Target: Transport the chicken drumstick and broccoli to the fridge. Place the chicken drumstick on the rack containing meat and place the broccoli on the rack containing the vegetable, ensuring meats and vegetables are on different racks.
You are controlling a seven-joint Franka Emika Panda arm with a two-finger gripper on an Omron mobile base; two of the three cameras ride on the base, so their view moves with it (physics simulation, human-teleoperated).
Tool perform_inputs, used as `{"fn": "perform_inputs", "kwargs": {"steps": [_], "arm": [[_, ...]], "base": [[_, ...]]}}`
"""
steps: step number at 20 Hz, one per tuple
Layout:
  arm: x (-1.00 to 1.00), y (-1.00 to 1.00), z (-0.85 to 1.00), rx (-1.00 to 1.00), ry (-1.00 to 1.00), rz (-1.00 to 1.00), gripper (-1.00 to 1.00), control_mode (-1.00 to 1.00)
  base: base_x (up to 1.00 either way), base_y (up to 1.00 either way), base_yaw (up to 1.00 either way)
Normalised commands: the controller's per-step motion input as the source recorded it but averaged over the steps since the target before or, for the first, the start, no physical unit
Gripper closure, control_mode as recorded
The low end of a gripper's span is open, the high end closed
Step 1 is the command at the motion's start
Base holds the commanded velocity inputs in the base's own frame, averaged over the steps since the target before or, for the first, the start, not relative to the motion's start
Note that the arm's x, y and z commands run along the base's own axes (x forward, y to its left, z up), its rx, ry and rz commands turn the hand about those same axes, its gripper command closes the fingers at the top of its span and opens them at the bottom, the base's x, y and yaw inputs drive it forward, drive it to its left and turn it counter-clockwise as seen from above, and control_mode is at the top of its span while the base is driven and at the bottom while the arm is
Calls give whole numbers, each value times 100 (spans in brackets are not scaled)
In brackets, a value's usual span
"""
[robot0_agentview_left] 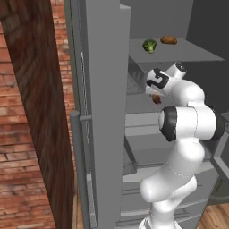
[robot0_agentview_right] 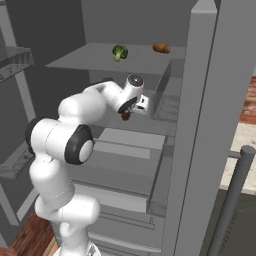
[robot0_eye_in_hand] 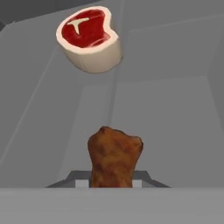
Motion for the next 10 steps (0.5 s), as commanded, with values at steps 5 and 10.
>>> {"fn": "perform_inputs", "kwargs": {"steps": [5, 10], "arm": [[2, 0, -11, 0, -6, 0, -100, -100], [0, 0, 1, 0, 0, 0, -100, -100]], "base": [[0, 0, 0], [0, 0, 0]]}}
